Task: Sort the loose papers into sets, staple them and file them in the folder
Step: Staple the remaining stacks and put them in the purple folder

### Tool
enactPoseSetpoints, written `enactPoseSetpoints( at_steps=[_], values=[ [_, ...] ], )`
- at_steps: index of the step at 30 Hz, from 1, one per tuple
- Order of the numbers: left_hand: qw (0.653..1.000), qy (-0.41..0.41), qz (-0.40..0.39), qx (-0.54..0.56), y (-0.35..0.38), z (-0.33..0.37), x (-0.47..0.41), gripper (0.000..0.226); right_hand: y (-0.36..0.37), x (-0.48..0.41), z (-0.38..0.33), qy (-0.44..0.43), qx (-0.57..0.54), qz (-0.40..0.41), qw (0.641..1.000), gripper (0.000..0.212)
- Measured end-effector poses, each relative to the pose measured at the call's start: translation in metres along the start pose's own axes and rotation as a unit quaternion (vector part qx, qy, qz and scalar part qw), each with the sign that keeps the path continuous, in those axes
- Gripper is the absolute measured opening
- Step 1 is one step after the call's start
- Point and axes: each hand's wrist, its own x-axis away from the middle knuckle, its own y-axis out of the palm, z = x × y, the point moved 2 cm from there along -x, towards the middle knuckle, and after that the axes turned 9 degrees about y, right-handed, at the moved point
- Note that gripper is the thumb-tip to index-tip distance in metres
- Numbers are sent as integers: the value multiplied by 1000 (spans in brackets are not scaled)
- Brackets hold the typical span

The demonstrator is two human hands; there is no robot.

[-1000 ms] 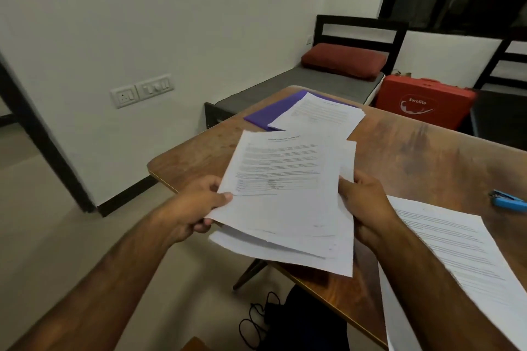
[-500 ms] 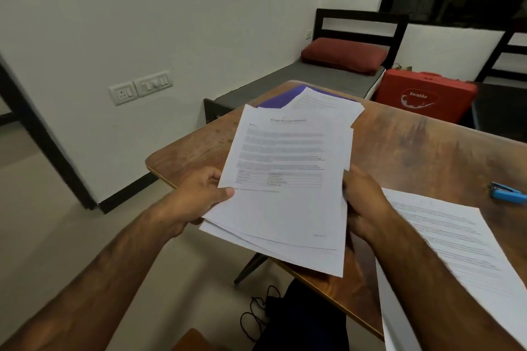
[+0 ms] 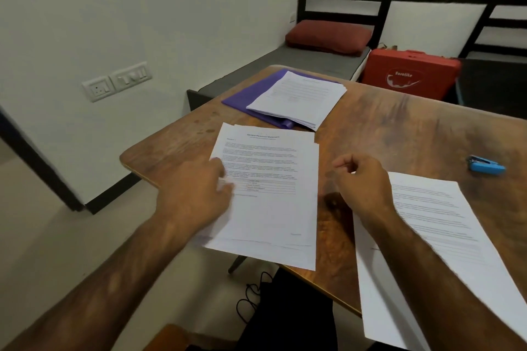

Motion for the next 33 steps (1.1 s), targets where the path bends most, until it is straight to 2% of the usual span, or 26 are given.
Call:
enactPoseSetpoints(
  at_steps=[3, 8, 13, 15, 18, 23, 29, 31, 33],
  values=[
    [993, 57, -51, 95, 7, 58, -3, 18, -19, 2, 11, -5, 15, 3, 1000, 18],
    [980, 93, -75, 159, 41, 137, -33, 31, -60, 0, 32, 29, 77, 37, 996, 17],
    [988, 93, -102, 72, 82, 191, -48, 62, -105, -3, 68, 61, 143, 108, 982, 14],
    [989, 92, -100, 56, 94, 199, -49, 71, -122, -5, 82, 86, 173, 134, 972, 23],
    [991, 114, -62, 21, 106, 205, -48, 65, -131, -1, 96, 114, 191, 133, 966, 35],
    [994, 98, -44, 29, 112, 207, -46, 58, -128, 1, 96, 110, 220, 155, 957, 30],
    [977, 112, -26, 179, 112, 214, -46, 41, -126, 0, 98, 108, 223, 161, 955, 26],
    [942, 95, -33, 319, 111, 214, -46, 37, -125, -1, 99, 102, 219, 167, 956, 25],
    [896, 58, -50, 437, 107, 213, -46, 44, -125, -1, 100, 104, 217, 171, 955, 25]
  ],
)
